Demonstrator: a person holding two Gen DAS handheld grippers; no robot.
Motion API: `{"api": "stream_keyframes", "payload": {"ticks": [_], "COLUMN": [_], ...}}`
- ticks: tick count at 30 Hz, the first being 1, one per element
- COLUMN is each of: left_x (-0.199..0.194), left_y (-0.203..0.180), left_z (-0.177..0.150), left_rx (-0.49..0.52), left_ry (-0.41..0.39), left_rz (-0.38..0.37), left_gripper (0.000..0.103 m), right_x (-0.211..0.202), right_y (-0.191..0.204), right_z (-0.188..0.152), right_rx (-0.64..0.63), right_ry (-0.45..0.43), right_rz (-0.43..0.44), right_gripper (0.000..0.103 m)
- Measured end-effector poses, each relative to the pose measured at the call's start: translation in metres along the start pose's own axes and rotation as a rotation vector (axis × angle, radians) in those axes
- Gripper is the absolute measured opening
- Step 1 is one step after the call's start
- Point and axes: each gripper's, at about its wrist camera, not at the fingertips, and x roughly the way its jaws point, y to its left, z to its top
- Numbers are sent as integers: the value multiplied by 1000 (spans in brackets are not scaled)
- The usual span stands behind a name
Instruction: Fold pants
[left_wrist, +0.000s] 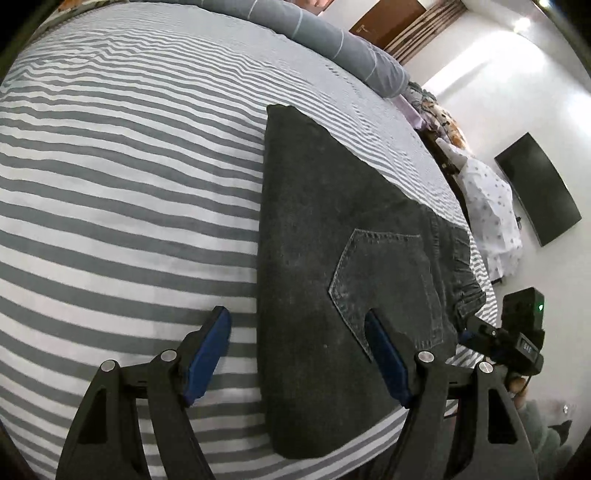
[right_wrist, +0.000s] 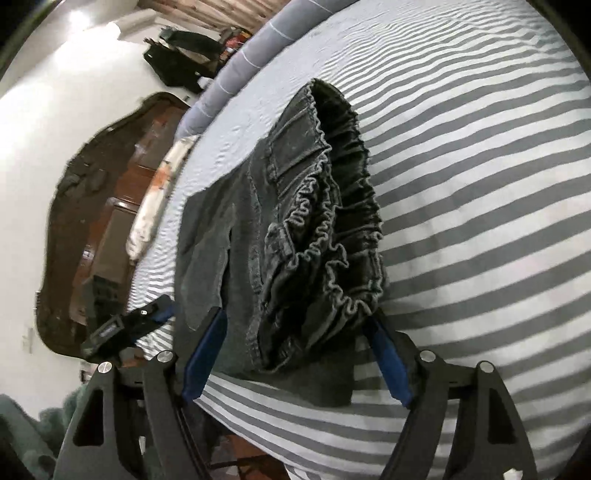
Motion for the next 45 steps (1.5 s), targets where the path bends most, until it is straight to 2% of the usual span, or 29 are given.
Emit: {"api": "stream_keyframes", "payload": {"ticks": [5, 8, 9, 10, 12, 14, 16, 19, 21, 23, 25, 33, 37, 45], "left_x": [9, 14, 15, 15, 18, 20, 24, 31, 33, 33, 29, 18, 9, -10], "left_y": [-1, -5, -6, -6, -8, -13, -16, -18, -19, -20, -18, -22, -29, -57], "left_z": [12, 17, 18, 18, 17, 17, 22, 33, 36, 34, 30, 28, 27, 28], "left_rx": [-3, -1, 1, 7, 29, 63, 69, 47, 50, 61, 73, 73, 93, 196], "left_ry": [-3, 5, 13, 26, 38, 42, 54, 72, 67, 62, 48, 31, 18, -5], "left_rz": [-5, -5, -16, -36, -16, -4, -3, -21, -12, 21, 26, 44, 63, 124], "left_gripper": [75, 75, 74, 70, 65, 65, 65, 65, 57, 48, 40, 17, 12, 11], "right_x": [2, 4, 3, 4, 5, 11, 15, 25, 28, 25, 23, 16, 10, 1], "right_y": [-10, -9, -9, -9, -13, -17, -19, -15, -13, -14, -18, 9, 30, 74], "right_z": [2, 4, 3, 1, 1, 5, 10, 20, 24, 22, 18, 14, 16, 25], "right_rx": [30, 17, 21, 21, 23, 42, 56, 57, 54, 63, 93, 95, 65, 11], "right_ry": [-17, -8, -8, -10, -11, -19, -42, -48, -32, -17, -16, -64, -75, -84], "right_rz": [123, 139, 177, 183, 181, 173, 182, 164, 148, 120, 127, 28, -42, -74], "right_gripper": [76, 74, 72, 70, 65, 58, 57, 57, 53, 37, 33, 29, 28, 27]}}
